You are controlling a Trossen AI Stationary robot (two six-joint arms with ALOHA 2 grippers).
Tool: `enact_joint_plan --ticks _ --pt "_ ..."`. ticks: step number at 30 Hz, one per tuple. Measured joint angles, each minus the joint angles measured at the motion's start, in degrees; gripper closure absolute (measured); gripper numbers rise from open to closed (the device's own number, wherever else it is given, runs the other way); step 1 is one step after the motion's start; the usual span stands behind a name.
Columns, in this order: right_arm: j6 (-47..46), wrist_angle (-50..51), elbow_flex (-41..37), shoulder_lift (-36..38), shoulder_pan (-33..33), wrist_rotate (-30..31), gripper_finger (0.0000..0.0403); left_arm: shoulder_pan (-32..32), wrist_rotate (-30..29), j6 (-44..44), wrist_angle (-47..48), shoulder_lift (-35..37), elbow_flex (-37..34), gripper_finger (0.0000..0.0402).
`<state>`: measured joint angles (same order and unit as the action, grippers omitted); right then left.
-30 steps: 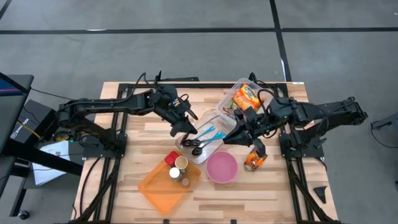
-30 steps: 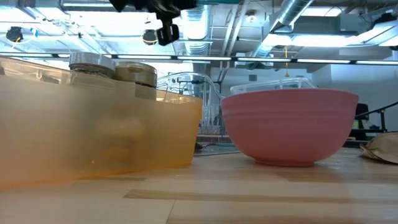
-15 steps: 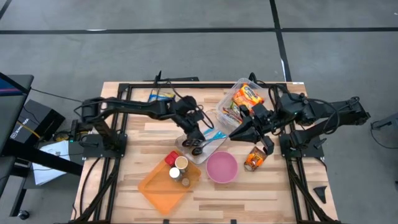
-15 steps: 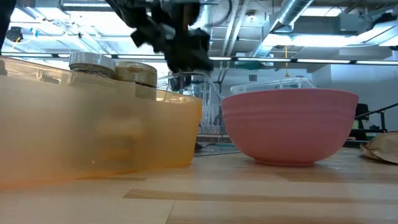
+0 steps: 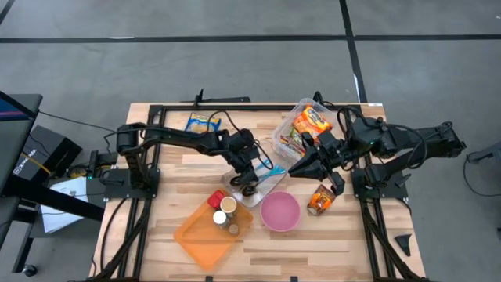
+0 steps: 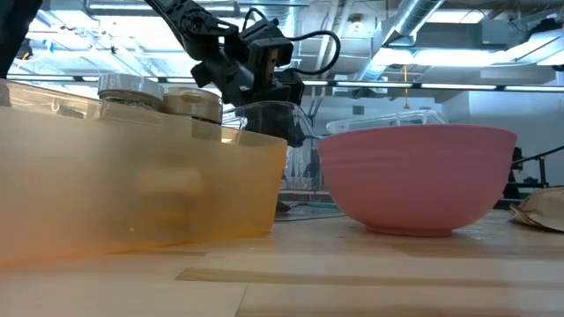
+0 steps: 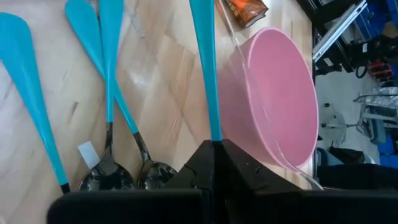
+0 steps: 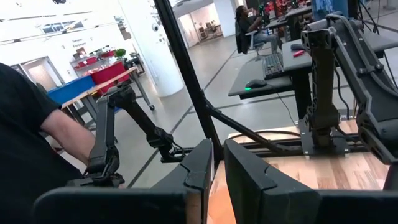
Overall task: Pick & Place Food Item
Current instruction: Put the blue spoon into the transparent bin
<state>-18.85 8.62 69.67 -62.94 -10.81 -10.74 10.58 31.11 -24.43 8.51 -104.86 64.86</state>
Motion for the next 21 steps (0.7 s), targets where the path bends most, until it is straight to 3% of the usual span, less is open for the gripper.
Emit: enact_joint_plan --ticks 21 --pt "-0.04 -0.02 0.0 -0.03 -0.02 0.0 0.0361 0.18 -0.04 0.14 0.03 0.0 0.0 0.0389"
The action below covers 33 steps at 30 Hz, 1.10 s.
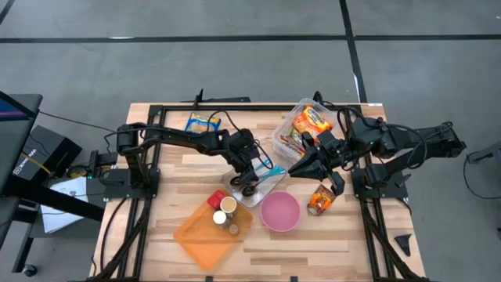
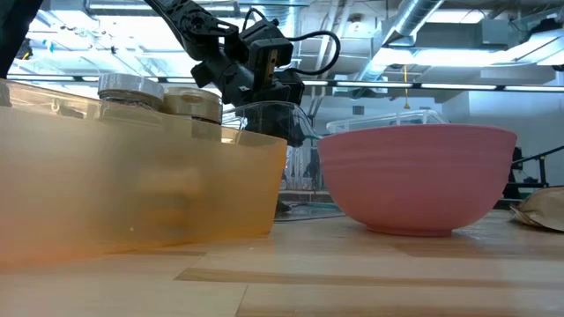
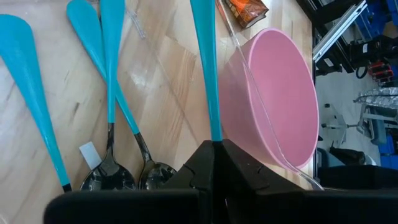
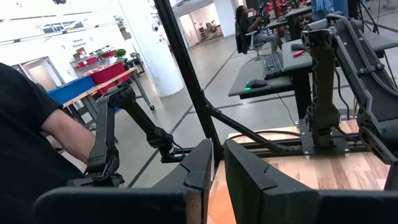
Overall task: Pick & Place Food Item
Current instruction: Put the blue spoon into the transparent bin, then put the blue noodle pack into the transparent container
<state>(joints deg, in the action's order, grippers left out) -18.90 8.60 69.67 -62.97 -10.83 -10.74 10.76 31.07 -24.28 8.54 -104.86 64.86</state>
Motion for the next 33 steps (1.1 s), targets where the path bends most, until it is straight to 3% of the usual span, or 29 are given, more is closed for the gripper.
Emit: enact_joint_plan --ticks 5,17,33 --pt "-0.06 0.0 0.0 -0.01 -0.01 0.0 0.0361 -0.15 0.07 0.01 -0.07 0.24 0.0 0.0378" --pt "-0.15 0.48 0.0 -0.01 -0.02 0.0 0.0361 -0.2 0.15 1.43 -0.04 0.26 0.0 0.0309" --pt "-0.15 0.9 0.0 -0.01 -0.02 0.0 0.0361 -0.2 -0.04 1.56 -0.04 0.26 0.0 0.0306"
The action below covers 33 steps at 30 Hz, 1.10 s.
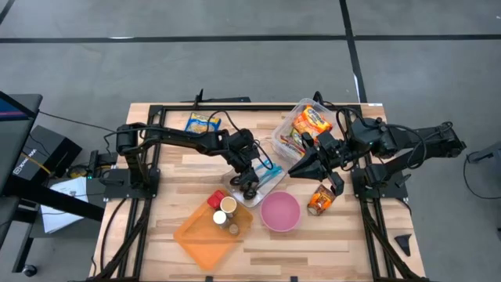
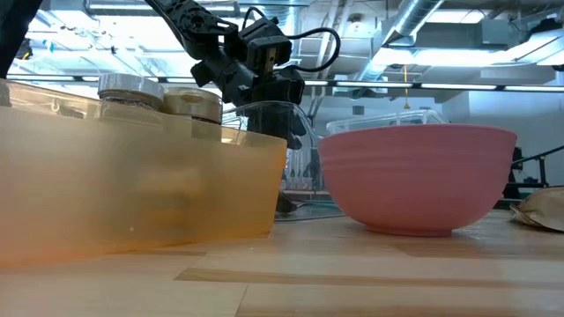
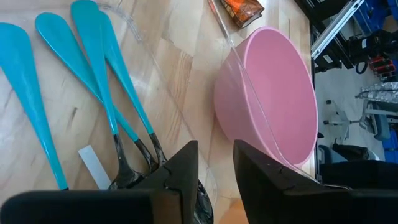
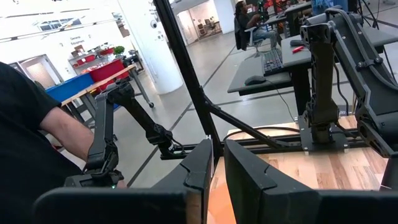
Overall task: Pick & Place Food Item
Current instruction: Put the blue noodle pack into the transparent container
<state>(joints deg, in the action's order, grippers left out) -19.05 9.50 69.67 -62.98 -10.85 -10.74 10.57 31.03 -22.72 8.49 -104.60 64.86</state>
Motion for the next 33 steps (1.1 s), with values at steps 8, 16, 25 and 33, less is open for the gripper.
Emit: enact_joint_plan --ticks 8,16,25,33 --pt "0.02 -0.01 0.0 0.0 0.0 0.0 0.0361 0.0 0.02 -0.07 -0.37 0.0 0.0 0.0306" --pt "0.04 0.01 0.0 0.0 0.01 0.0 0.0361 0.4 0.17 -0.56 -6.42 4.73 -0.07 0.0306" --pt "0.07 0.24 -0.02 0.0 0.0 0.02 0.0361 1.9 0.08 0.05 -19.41 20.09 -0.04 0.0306" --pt "0.02 0.52 -0.02 0.0 0.0 0.02 0.0361 1.38 -6.01 4.35 -20.53 34.92 0.02 0.0306"
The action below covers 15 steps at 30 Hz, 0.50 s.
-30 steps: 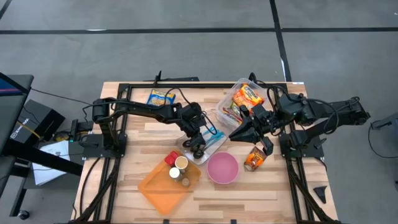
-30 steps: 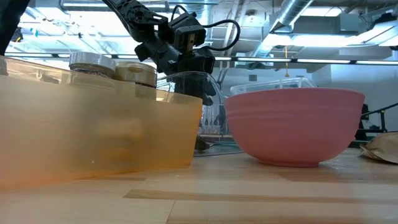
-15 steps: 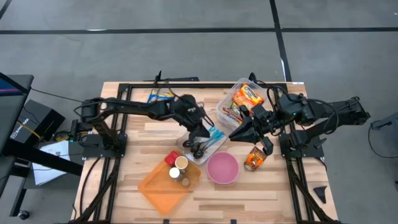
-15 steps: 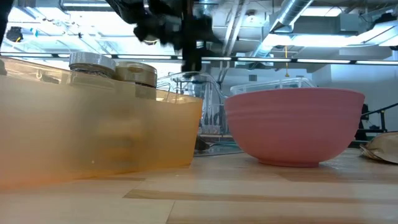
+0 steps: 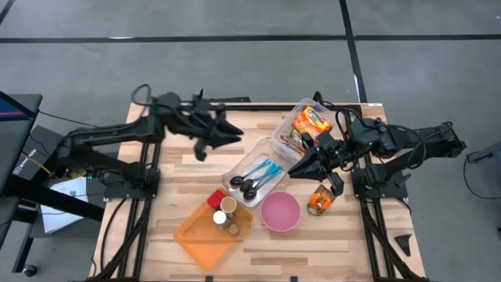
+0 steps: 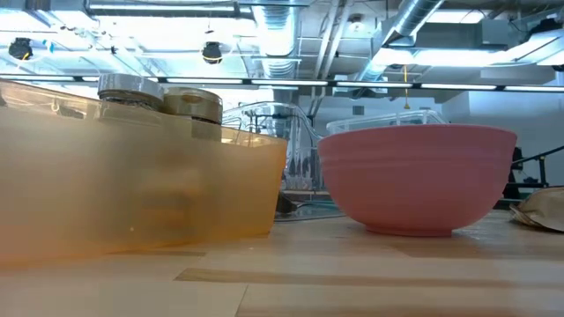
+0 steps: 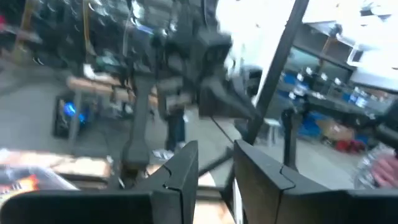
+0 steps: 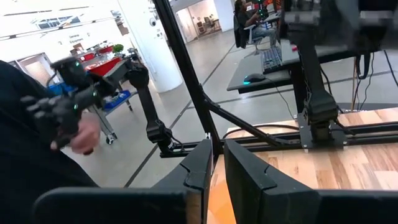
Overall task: Pick & Place Food Item
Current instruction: Put the blue noodle pack into the transparent container
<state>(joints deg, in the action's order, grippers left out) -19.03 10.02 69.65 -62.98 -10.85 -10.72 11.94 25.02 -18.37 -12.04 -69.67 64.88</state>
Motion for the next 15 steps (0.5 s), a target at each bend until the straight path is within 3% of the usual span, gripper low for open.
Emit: enact_joint_plan --ticks 6,15 --pt "0.0 0.32 0.0 0.0 0.0 0.0 0.0361 0.0 -5.79 0.13 8.41 6.45 0.0 0.0306" --pt "-0.37 1.02 0.0 0.0 0.0 0.02 0.0361 -0.76 -15.81 -1.02 24.69 9.31 -0.02 0.0306"
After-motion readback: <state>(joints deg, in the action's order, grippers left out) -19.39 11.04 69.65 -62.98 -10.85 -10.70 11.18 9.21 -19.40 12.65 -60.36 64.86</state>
